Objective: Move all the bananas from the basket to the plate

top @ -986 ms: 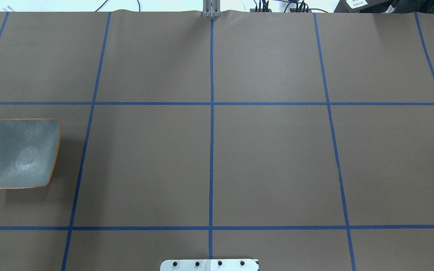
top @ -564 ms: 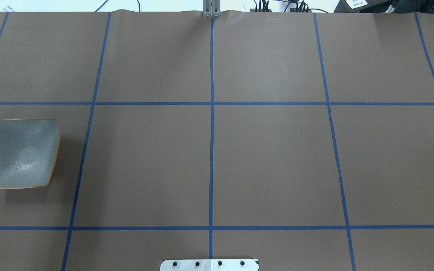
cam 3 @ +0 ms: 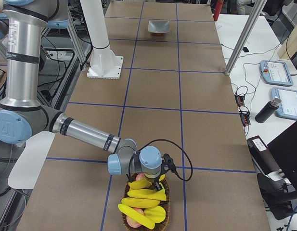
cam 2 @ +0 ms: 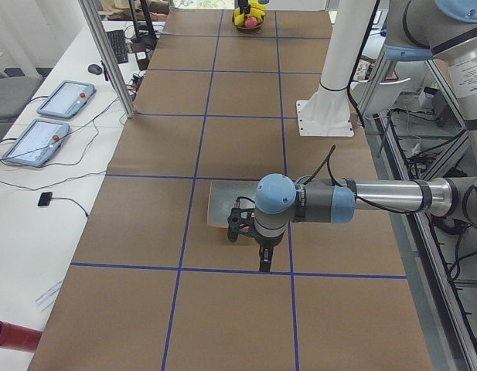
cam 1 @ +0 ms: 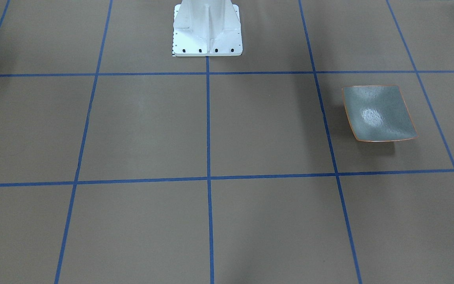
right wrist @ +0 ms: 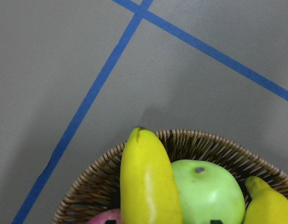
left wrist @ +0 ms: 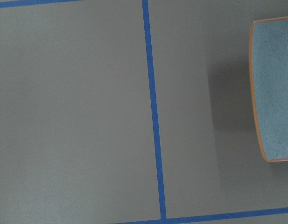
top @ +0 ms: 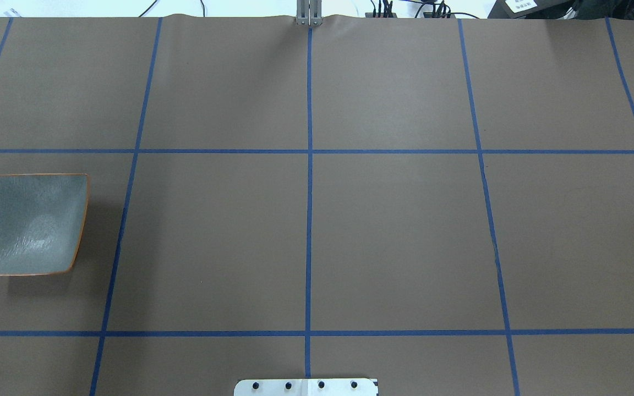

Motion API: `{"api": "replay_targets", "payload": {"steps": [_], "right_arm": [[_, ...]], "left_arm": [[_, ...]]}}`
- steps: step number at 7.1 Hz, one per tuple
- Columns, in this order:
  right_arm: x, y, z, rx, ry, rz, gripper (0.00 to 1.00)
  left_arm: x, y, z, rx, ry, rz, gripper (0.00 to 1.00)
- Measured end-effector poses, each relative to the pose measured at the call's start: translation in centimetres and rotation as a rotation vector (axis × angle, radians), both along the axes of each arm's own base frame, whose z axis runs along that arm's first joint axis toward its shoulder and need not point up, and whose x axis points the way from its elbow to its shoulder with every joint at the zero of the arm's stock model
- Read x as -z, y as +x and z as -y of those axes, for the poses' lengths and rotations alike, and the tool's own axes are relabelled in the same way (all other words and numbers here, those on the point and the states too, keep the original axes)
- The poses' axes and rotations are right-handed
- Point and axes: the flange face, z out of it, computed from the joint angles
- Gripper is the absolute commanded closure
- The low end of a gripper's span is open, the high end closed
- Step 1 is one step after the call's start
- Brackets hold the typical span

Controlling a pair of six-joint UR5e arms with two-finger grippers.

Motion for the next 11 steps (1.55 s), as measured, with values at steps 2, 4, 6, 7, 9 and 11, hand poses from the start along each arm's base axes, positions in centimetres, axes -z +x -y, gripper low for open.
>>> {"api": "replay_targets", "payload": {"steps": [2,4,6,7,9,11], "right_arm": [[-0.1,0.0,-0.2,-0.008,-0.01,0.001,1.0],[0.3,0.0,0.0,-0.009,-0.006,0.006,1.0],[1.6,0.3,0.5,-0.02,0.014,0.023,1.0],[2.8,1.1,0.8,-0.039,0.023,0.046,1.0],[7.7,3.2,1.2,-0.089,-0.006,0.079,1.0],[15.3,4.3,2.2,-0.15,-0.058,0.084,1.0]], "left_arm": [[0.0,0.0,0.0,0.0,-0.001,0.0,0.0],[0.0,0.0,0.0,0.001,0.001,0.0,0.0],[0.0,0.0,0.1,0.001,0.001,0.0,0.0],[0.0,0.0,0.1,0.0,0.001,0.0,0.0],[0.1,0.0,0.1,0.001,0.0,0.0,0.0],[0.8,-0.1,0.8,0.003,0.019,0.003,0.0]]}}
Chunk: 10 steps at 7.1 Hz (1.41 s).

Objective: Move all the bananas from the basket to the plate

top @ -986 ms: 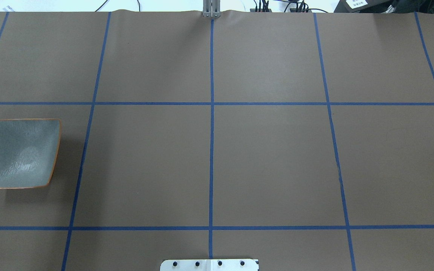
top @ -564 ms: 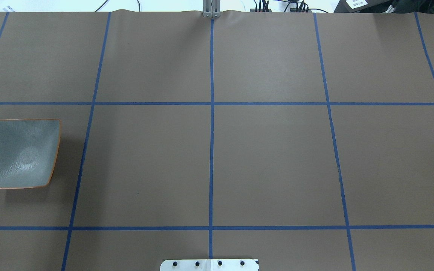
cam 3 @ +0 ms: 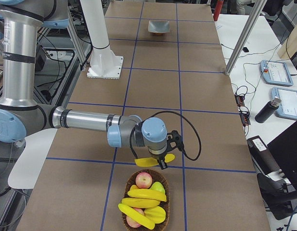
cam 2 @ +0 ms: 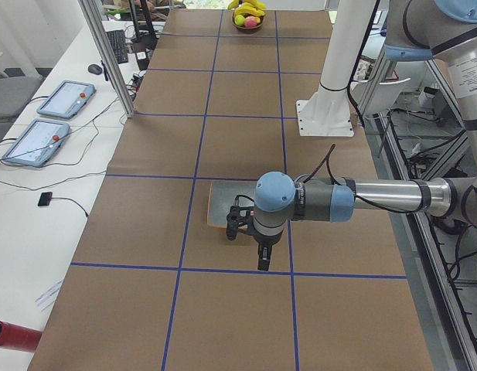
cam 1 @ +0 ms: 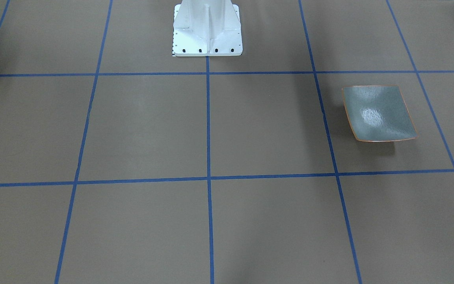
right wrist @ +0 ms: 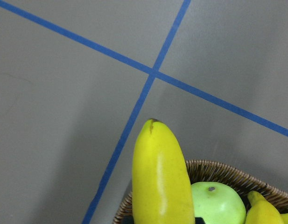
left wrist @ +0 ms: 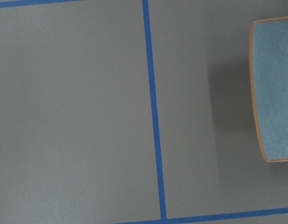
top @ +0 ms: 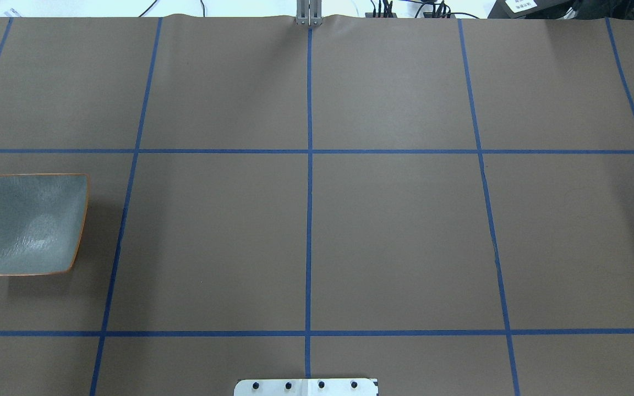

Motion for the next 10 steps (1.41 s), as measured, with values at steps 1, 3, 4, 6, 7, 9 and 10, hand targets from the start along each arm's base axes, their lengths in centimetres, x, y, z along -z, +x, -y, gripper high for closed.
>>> {"api": "replay_targets", "payload": {"steps": [1,3,4,6,7,9,10], "right_arm": [[3.0,-0.1,1.3,-0.055,-0.031,0.01,1.0],[8.7,-2.5,5.7,-0.158,-0.094,0.048,1.0],[11.8,-5.0,7.8,-0.199,-0.13,0.075,1.0],[18.3,-11.9,11.0,-0.256,-0.189,0.149,1.0],[21.9,-16.6,11.7,-0.281,-0.22,0.207,1.0],[28.6,-25.3,11.8,-0.328,-0.271,0.315,1.0],[32.1,-29.4,11.5,-0.355,-0.295,0.355,1.0]], "left_arm": [[0.9,0.0,1.1,0.003,0.025,0.001,0.0],[4.1,0.0,4.6,0.005,0.137,-0.001,0.0],[6.4,-0.1,7.4,0.006,0.217,0.001,0.0],[9.4,0.0,11.3,0.006,0.318,-0.001,0.0],[10.2,0.1,11.9,0.019,0.334,-0.013,0.0],[12.1,1.8,12.4,0.05,0.39,-0.073,0.0],[13.7,4.2,12.7,0.057,0.413,-0.117,0.0]]}}
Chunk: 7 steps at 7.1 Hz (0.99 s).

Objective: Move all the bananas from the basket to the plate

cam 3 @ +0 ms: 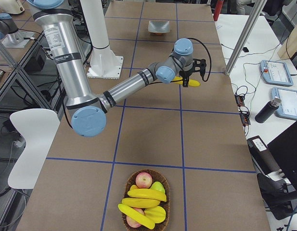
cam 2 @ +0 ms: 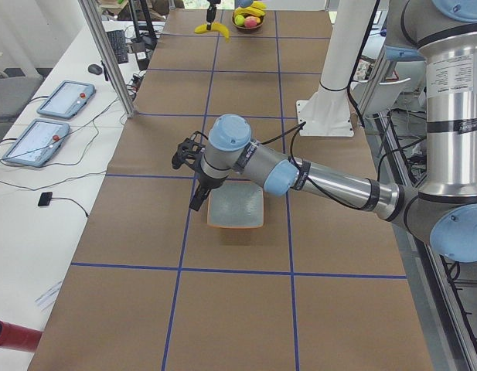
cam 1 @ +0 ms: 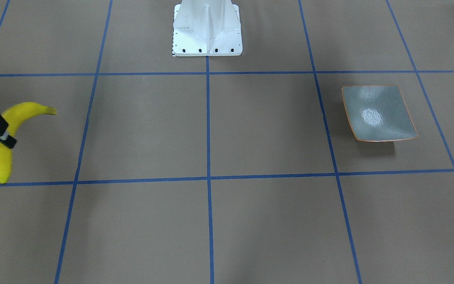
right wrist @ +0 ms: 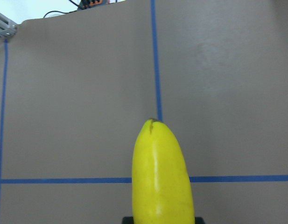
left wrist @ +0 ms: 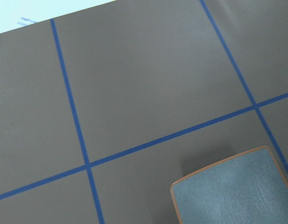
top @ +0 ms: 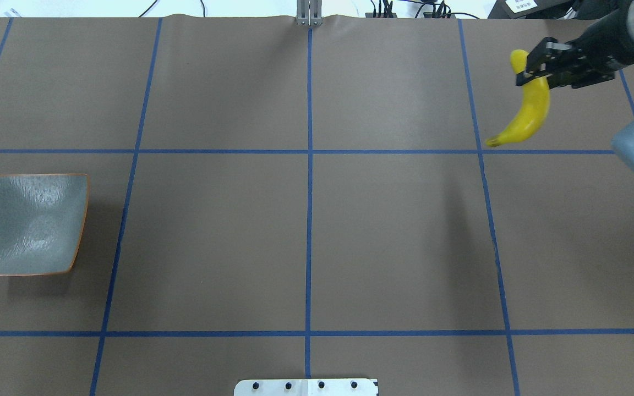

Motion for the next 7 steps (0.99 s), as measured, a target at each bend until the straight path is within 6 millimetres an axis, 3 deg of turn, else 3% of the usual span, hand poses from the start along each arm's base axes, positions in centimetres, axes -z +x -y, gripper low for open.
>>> {"api": "replay_targets", "payload": {"steps": [3,5,7], "right_arm": [[9.3,-8.5,-4.0,-0.061,-0.038,0.117,1.0],[13.7,-13.3,-6.7,-0.038,0.001,0.159,1.0],[17.0,-16.8,-8.9,-0.02,0.04,0.186,1.0]], "left_arm": [[8.9,11.2,1.6,-0.055,0.04,-0.212,0.0],[15.2,18.8,0.8,-0.146,0.041,-0.355,0.0],[20.9,24.6,-0.6,-0.237,0.037,-0.46,0.0]]}}
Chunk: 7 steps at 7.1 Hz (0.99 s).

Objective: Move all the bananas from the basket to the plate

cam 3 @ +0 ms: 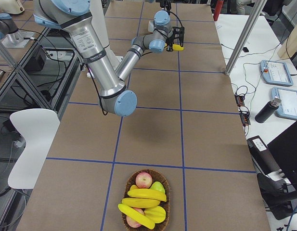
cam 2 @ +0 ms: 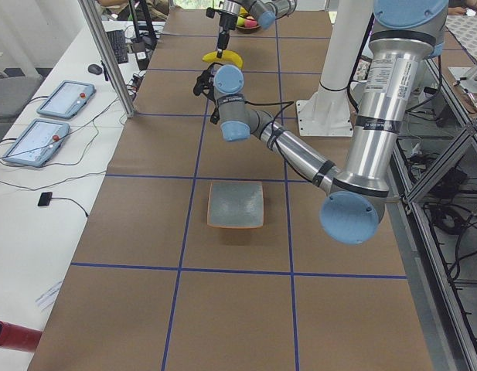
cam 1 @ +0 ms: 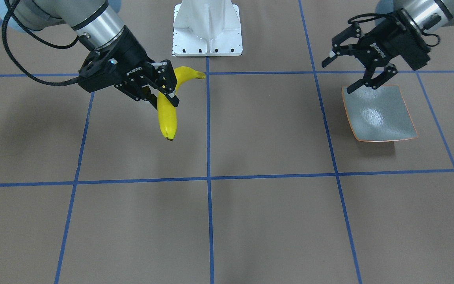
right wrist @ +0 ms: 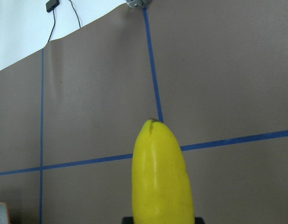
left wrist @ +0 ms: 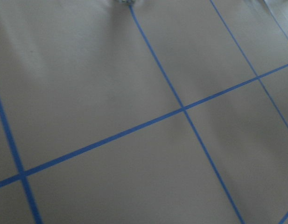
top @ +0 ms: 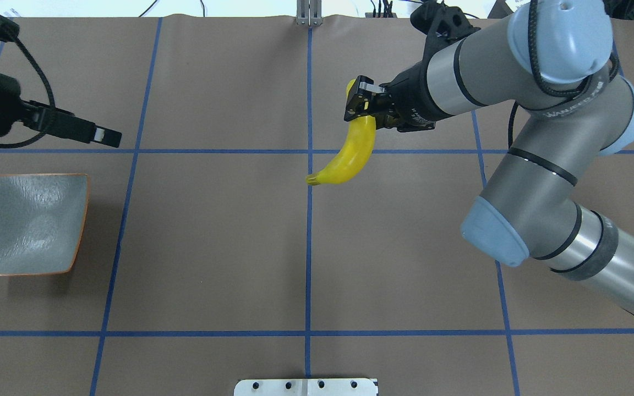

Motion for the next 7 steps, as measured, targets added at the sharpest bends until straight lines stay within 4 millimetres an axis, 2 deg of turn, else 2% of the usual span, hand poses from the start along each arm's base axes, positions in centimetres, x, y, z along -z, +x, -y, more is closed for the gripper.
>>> {"api": "replay_targets", "payload": {"steps": [2,3,7], "right_arm": [[2.9,-2.6,-1.9,0.002,0.028,0.03,1.0],[4.1,-3.8,-2.8,0.002,0.044,0.042,1.0],[7.0,-6.1,-5.5,-0.023,0.053,0.089,1.0]], "left_arm": [[4.4,4.7,-1.7,-0.088,0.048,-0.06,0.0],[5.8,6.4,-2.7,-0.125,0.068,-0.078,0.0],[8.8,10.4,-5.4,-0.218,0.107,-0.119,0.0]]}}
